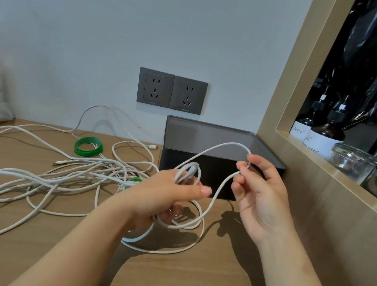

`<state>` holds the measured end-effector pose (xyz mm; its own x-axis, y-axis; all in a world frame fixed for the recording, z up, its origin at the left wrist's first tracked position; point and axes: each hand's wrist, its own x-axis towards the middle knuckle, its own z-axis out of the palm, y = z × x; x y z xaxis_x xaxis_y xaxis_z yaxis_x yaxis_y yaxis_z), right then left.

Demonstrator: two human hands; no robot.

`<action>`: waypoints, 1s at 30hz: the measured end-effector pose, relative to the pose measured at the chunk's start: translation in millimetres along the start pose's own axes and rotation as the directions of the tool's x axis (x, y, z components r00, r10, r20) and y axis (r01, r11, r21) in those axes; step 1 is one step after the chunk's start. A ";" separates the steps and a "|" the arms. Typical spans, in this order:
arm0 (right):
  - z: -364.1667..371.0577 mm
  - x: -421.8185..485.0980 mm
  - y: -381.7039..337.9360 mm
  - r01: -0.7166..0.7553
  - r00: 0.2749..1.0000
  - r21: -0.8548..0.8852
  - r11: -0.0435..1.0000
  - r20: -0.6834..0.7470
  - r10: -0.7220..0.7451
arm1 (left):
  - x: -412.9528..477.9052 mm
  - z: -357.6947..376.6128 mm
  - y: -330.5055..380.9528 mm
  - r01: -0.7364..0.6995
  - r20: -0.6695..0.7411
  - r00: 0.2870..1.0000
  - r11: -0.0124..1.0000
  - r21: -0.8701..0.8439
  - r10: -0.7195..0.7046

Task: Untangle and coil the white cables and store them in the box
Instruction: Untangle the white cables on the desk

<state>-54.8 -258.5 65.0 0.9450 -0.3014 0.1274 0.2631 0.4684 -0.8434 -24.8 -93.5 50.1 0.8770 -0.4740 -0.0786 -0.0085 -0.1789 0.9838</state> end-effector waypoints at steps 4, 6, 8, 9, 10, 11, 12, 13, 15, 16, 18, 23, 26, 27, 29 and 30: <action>5.0 -3.7 3.0 0.038 0.998 0.009 0.999 0.043 -0.038 | 1.1 7.7 -2.4 -0.068 0.135 0.990 0.975 0.212 0.040; 6.5 -4.9 4.2 0.048 0.997 0.002 0.999 0.059 -0.048 | 1.1 10.3 -2.5 -0.062 0.172 0.985 0.973 0.225 0.023; 7.0 -5.5 4.4 0.050 0.997 0.008 0.999 0.061 -0.051 | 0.2 10.6 -2.7 -0.056 0.172 0.985 0.972 0.229 0.016; 7.1 -5.5 4.2 0.051 0.997 0.016 0.999 0.063 -0.052 | -0.5 10.9 -2.6 -0.053 0.166 0.986 0.974 0.219 0.016; 6.9 -5.4 4.0 0.052 0.996 0.024 0.998 0.066 -0.053 | -1.2 11.1 -2.0 -0.051 0.165 0.986 0.979 0.197 0.018; 6.8 -5.2 3.9 0.053 0.996 0.030 0.998 0.069 -0.055 | -1.8 11.3 -1.4 -0.048 0.169 0.985 0.985 0.168 0.019; 6.5 -4.9 3.9 0.056 0.996 0.032 0.998 0.070 -0.058 | -1.9 11.1 -1.6 -0.045 0.170 0.985 0.990 0.136 0.021; 6.1 -4.5 4.0 0.062 0.996 0.029 0.998 0.069 -0.064 | -1.8 11.2 -1.6 -0.047 0.161 0.986 0.993 0.108 0.029; 5.0 -3.9 3.9 0.087 0.994 0.001 0.996 0.070 -0.086 | -0.5 10.4 -2.7 -0.068 0.135 0.989 0.994 0.085 0.056; 4.2 -3.5 3.9 0.103 0.993 -0.032 0.994 0.067 -0.100 | -0.2 10.1 -3.0 -0.079 0.124 0.990 0.993 0.087 0.068; 2.1 -3.1 3.9 0.136 0.990 -0.136 0.981 0.062 -0.129 | 0.0 10.6 -3.8 -0.092 0.109 0.990 0.994 0.060 0.085; -1.0 -0.5 4.8 0.215 0.977 -0.332 0.919 0.074 -0.201 | -1.5 11.6 -2.6 0.013 0.055 0.998 0.991 -0.134 -0.006; -8.1 3.1 8.3 0.385 0.900 -0.715 0.584 0.150 -0.410 | -0.4 6.7 -0.5 -0.063 -0.044 0.997 0.998 0.019 0.064; -10.1 3.7 8.8 0.426 0.852 -0.811 0.400 0.211 -0.479 | -0.3 3.5 1.0 -0.083 -0.058 0.995 0.996 0.024 0.084; -15.6 6.1 9.7 0.468 0.739 -0.877 0.105 0.323 -0.592 | -2.0 -3.2 4.1 -0.104 -0.044 0.994 0.994 -0.042 0.102; -18.8 7.4 10.2 0.480 0.688 -0.877 0.017 0.364 -0.627 | -3.5 -6.0 5.7 -0.112 -0.027 0.994 0.990 -0.088 0.110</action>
<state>-48.8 -271.7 47.6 0.5563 -0.1986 0.8069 0.2870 -0.8654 -0.4108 -25.1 -87.6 57.0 0.8833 -0.4676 0.0341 -0.0640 -0.0481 0.9968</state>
